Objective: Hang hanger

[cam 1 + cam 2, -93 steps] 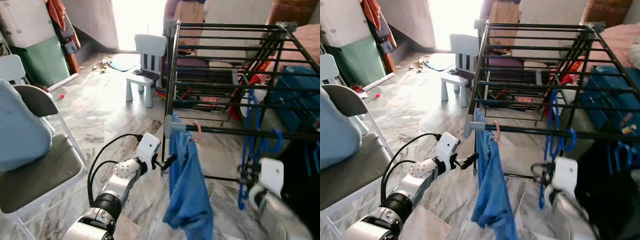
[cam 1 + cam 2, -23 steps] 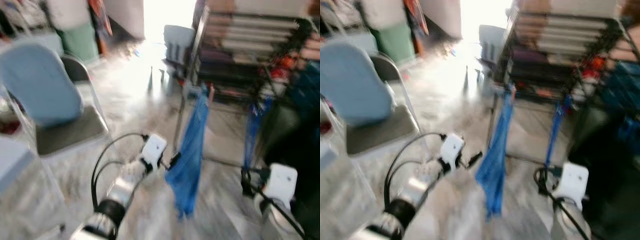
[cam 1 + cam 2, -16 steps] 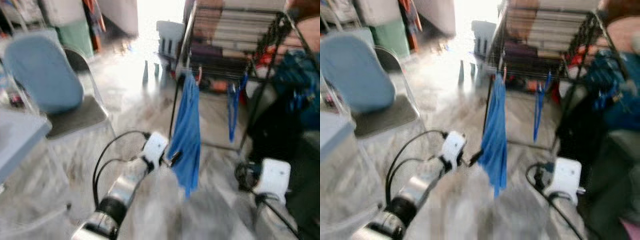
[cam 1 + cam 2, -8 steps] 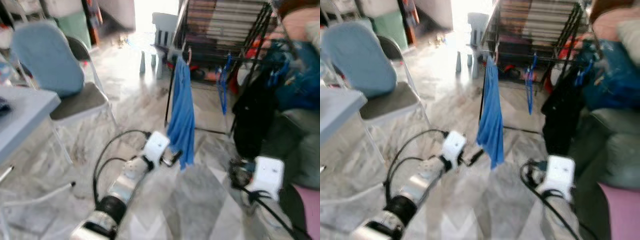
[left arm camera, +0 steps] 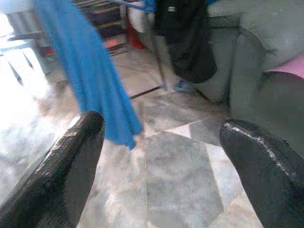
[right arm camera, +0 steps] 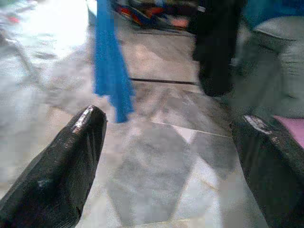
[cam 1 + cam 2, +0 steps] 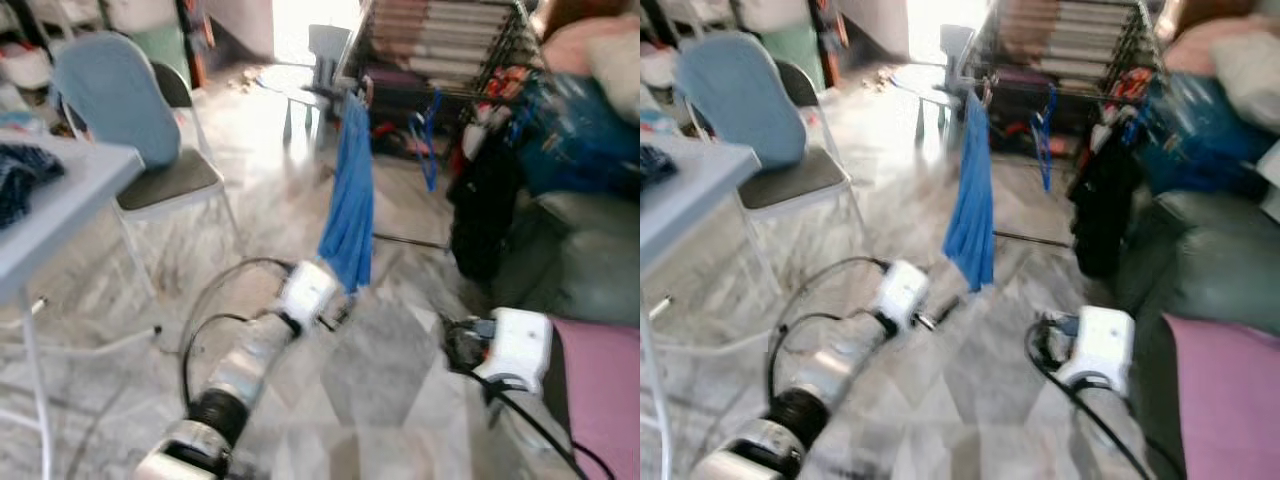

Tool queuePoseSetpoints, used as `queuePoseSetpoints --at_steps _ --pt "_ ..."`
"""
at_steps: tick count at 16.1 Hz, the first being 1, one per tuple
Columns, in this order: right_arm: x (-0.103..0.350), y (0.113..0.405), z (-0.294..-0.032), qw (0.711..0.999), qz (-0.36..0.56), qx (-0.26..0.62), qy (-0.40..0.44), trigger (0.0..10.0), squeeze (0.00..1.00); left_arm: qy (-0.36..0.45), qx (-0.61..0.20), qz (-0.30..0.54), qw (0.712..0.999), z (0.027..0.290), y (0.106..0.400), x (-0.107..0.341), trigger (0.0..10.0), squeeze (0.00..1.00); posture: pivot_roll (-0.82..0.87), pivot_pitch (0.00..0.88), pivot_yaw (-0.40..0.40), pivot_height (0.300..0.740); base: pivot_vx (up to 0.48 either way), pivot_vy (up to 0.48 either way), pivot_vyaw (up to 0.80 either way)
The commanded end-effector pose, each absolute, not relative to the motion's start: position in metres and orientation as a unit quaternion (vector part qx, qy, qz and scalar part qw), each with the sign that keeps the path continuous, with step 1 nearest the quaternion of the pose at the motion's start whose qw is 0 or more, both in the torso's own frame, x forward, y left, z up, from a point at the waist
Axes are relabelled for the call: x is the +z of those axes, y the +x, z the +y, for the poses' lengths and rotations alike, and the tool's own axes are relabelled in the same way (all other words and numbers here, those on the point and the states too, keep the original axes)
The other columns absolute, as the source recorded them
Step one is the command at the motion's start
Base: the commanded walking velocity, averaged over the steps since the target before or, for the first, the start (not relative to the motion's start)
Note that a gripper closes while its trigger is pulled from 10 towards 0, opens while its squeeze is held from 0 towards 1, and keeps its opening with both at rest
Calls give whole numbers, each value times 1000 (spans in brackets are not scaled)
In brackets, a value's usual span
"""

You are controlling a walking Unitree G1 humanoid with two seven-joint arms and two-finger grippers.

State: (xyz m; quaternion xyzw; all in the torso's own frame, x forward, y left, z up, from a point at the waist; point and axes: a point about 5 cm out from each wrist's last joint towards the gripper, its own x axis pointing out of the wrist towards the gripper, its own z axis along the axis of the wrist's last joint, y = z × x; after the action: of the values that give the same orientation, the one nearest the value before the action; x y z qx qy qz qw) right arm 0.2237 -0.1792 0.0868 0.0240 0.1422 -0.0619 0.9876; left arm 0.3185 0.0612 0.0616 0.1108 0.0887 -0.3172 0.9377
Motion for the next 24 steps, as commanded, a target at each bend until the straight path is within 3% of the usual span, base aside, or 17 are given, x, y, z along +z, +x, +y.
queuePoseSetpoints --at_steps 1,4,19,22,24 --pt "88 224 -183 988 142 -64 17 10000 0 110 -326 84 935 54 317 63 10000 0 -14 0 -33 740 -300 0 0" --pt "87 225 -181 988 142 -55 17 10000 0 106 -326 80 936 54 317 63 10000 0 -13 0 -33 740 -185 0 -150" --pt "88 224 -167 991 136 -9 5 10000 0 114 -206 55 970 74 336 76 10000 0 -17 0 -28 740 0 0 800" --pt "104 225 -177 996 80 -43 6 10000 0 39 -217 48 974 88 333 83 10000 0 -10 0 -24 740 0 0 800" --pt "104 222 -186 995 73 -63 0 10000 0 30 -214 31 976 105 321 85 10000 0 3 0 -24 740 0 0 800"
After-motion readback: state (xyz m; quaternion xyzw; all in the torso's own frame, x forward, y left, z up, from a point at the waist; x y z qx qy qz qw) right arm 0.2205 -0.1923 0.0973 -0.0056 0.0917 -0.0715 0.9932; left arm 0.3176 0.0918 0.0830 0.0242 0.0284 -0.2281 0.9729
